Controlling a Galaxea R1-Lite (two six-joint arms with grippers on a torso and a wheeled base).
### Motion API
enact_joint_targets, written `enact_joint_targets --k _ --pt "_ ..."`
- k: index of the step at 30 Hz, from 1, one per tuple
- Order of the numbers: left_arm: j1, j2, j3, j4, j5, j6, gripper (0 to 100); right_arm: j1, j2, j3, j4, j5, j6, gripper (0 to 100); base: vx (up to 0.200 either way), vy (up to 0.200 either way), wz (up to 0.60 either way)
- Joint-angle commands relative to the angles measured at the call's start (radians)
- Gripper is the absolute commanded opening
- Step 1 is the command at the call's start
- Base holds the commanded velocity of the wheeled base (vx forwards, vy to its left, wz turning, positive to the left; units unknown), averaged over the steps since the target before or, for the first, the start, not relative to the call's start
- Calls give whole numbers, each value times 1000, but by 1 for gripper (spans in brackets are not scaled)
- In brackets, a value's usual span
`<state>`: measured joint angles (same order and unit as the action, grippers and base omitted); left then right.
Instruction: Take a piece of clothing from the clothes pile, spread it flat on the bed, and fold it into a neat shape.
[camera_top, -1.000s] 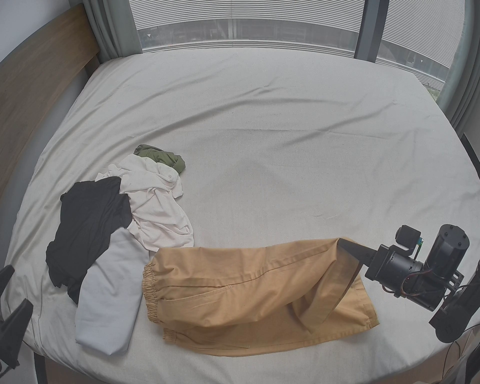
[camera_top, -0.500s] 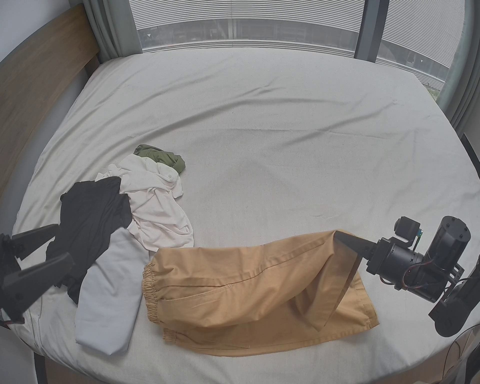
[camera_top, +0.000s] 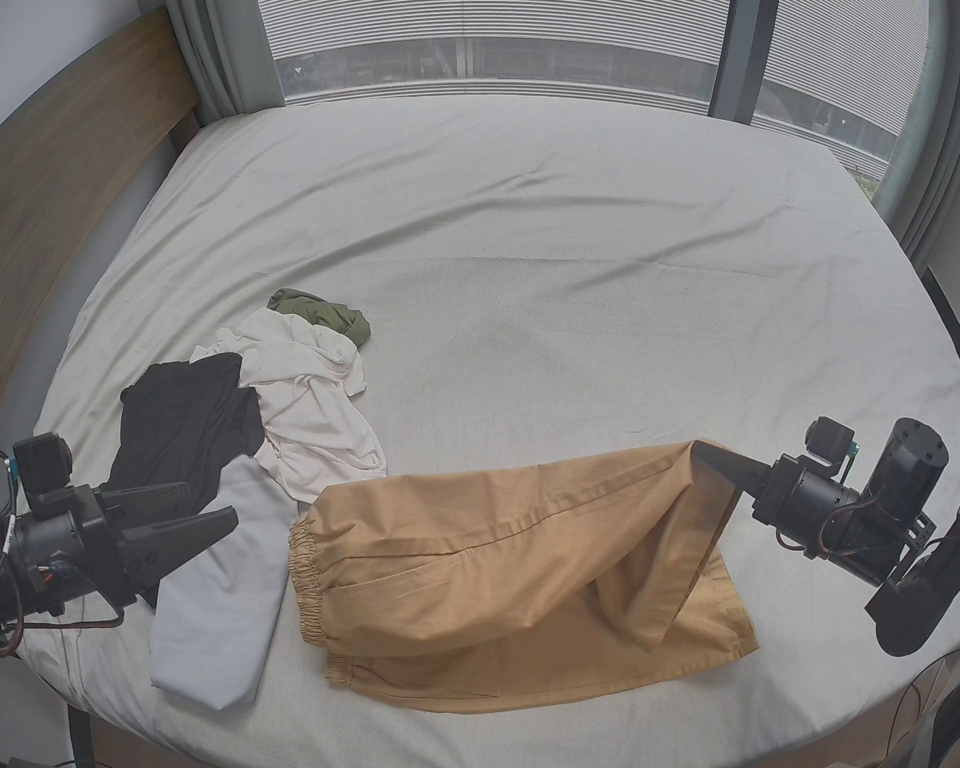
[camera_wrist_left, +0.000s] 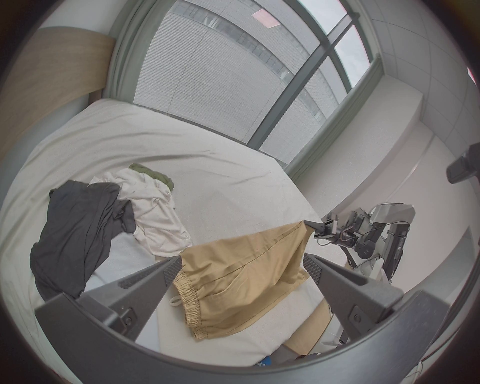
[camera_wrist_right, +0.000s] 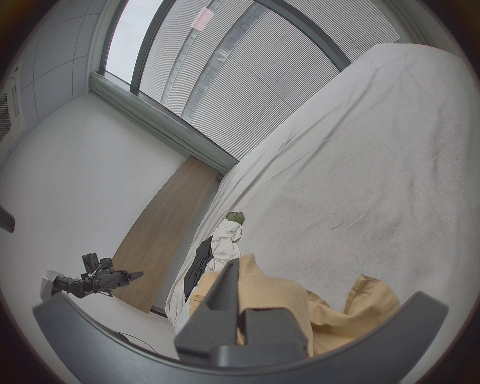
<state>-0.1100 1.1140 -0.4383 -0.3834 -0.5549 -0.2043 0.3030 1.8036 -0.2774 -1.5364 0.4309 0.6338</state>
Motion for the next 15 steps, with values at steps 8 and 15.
enact_joint_targets --k 8,15 --pt "18 188 55 -61 -16 -3 100 -27 5 -5 -1 11 1 0 0 0 0" --pt "12 263 78 -112 -22 -9 100 -25 6 -5 -1 11 3 0 0 0 0"
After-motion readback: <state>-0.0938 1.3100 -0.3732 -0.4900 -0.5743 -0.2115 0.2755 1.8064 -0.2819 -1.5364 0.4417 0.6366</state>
